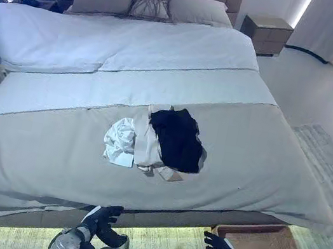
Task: Pick up the clothes from the bed and place them into the basket
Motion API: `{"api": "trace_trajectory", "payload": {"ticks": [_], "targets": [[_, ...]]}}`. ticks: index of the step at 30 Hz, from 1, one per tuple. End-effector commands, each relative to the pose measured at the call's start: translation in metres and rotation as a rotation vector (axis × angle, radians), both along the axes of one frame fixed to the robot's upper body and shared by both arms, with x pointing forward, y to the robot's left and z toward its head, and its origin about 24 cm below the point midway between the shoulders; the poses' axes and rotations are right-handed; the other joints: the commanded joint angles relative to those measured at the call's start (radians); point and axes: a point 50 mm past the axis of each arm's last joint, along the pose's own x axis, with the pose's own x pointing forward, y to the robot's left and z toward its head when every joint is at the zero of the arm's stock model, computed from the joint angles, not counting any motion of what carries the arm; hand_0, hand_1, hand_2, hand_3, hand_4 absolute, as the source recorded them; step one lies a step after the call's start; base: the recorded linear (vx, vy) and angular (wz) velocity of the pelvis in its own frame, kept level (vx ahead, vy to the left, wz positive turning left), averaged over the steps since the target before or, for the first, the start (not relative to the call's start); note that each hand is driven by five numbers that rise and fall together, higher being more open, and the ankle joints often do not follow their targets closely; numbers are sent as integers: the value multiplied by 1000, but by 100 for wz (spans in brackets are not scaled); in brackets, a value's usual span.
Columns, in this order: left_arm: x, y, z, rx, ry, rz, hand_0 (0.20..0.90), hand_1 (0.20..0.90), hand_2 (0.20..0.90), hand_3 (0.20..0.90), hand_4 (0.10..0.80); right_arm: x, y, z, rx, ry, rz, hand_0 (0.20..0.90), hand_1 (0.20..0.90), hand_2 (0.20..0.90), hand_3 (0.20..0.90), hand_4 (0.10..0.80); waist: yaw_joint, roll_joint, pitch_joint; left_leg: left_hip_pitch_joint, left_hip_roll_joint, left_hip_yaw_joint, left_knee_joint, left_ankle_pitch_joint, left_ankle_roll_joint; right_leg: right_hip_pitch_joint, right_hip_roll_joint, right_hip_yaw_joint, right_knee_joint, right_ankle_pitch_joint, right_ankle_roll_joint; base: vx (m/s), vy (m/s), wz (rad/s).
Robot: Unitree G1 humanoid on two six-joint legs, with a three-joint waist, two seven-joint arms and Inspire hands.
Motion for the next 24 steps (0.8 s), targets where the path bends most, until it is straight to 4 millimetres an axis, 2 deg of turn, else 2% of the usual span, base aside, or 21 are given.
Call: {"api": "trace_trajectory", "payload": {"ticks": [1,16,24], "targets": [[24,-23,5,-56,-71,-35,900,900,900,900,800,34,10,8,15,-118,31,900,900,900,900,800,27,-22,36,75,-54,56,7,-129,44,-60,-25,10,37,39,17,0,0,0],[23,-20,4,-71,-57,-28,900,900,900,900,800,28,8,5,78,-40,10,900,900,900,900,800,31,-22,40,76,-53,55,7,-126,43,-60,-25,6,41,37,15,0,0,0],[21,-22,3,-72,-43,-28,900,900,900,900,800,29,7,5,27,-49,33,900,900,900,900,800,33,-24,38,80,-54,53,7,-127,45,-56,-25,5,44,35,14,0,0,0]]}}
